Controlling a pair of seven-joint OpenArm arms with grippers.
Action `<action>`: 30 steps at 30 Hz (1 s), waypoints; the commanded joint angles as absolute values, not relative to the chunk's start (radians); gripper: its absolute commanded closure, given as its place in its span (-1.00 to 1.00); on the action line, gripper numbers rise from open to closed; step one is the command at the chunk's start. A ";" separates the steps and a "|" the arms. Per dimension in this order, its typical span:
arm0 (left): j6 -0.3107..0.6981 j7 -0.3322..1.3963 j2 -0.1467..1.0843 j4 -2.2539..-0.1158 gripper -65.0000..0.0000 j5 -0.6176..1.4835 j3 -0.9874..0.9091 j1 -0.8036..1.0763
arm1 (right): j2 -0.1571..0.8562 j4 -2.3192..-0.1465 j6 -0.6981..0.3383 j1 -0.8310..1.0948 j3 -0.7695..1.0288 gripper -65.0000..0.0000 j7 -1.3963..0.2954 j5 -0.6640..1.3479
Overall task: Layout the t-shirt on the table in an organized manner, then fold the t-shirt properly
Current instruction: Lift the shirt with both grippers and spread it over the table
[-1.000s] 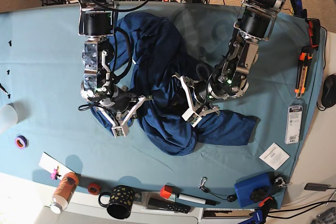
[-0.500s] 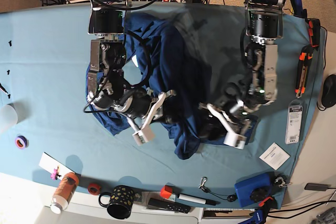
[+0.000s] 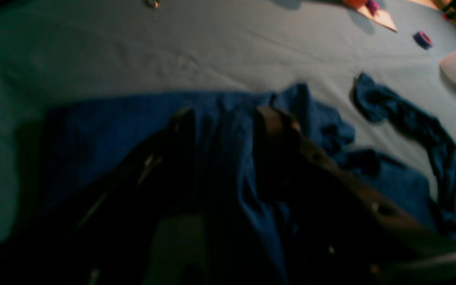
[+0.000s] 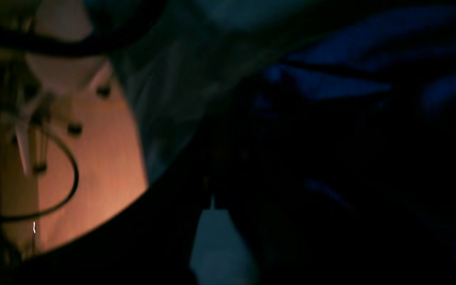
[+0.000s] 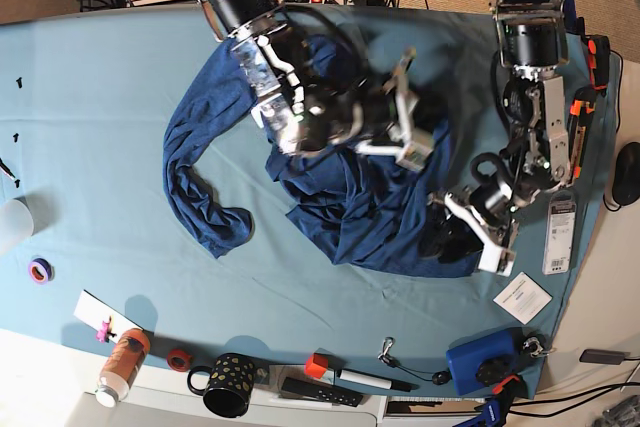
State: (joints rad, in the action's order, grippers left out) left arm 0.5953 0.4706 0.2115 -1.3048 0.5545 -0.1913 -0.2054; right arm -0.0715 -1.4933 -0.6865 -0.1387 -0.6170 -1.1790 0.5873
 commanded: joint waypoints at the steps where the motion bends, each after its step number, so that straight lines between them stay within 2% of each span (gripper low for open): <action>1: 0.605 0.448 0.217 -1.322 0.25 0.586 -0.194 -0.214 | -0.081 -1.512 -0.698 -0.158 -0.640 1.00 -1.175 0.609; 4: 0.636 0.448 0.217 -1.322 0.25 0.597 -0.194 -0.184 | -0.081 -1.512 -0.698 -0.157 -0.691 1.00 -1.183 0.609; 5: 0.649 0.449 0.217 -1.322 0.25 0.601 -0.194 -0.177 | -0.084 -1.512 -0.698 -0.157 -0.695 0.88 -1.184 0.607; 8: 0.656 0.449 0.217 -1.322 0.25 0.607 -0.194 -0.159 | -0.097 -1.512 -0.696 -0.158 -0.685 0.34 -1.184 0.601; 10: 0.656 0.449 0.217 -1.322 0.25 0.607 -0.194 -0.154 | -0.106 -1.512 -0.683 -0.158 -0.666 0.19 -1.184 0.602; 14: 0.657 0.449 0.219 -1.322 0.21 0.607 -0.194 -0.150 | -0.120 -1.512 -0.684 -0.157 -0.599 0.19 -1.185 0.602; 18: 0.654 0.456 0.230 -1.322 -0.04 0.556 -0.192 -0.150 | -0.128 -1.513 -0.684 -0.158 -0.501 0.19 -1.184 0.617; 30: 0.625 0.506 0.272 -1.322 -0.04 0.554 -0.155 -0.149 | -0.128 -1.513 -0.698 -0.158 -0.203 0.19 -1.183 0.786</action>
State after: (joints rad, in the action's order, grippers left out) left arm 0.6186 0.5293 0.2638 -1.3045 0.5320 -0.1520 -0.1299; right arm -0.1169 -1.4937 -0.6861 -0.1383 -0.2005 -1.2011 0.7605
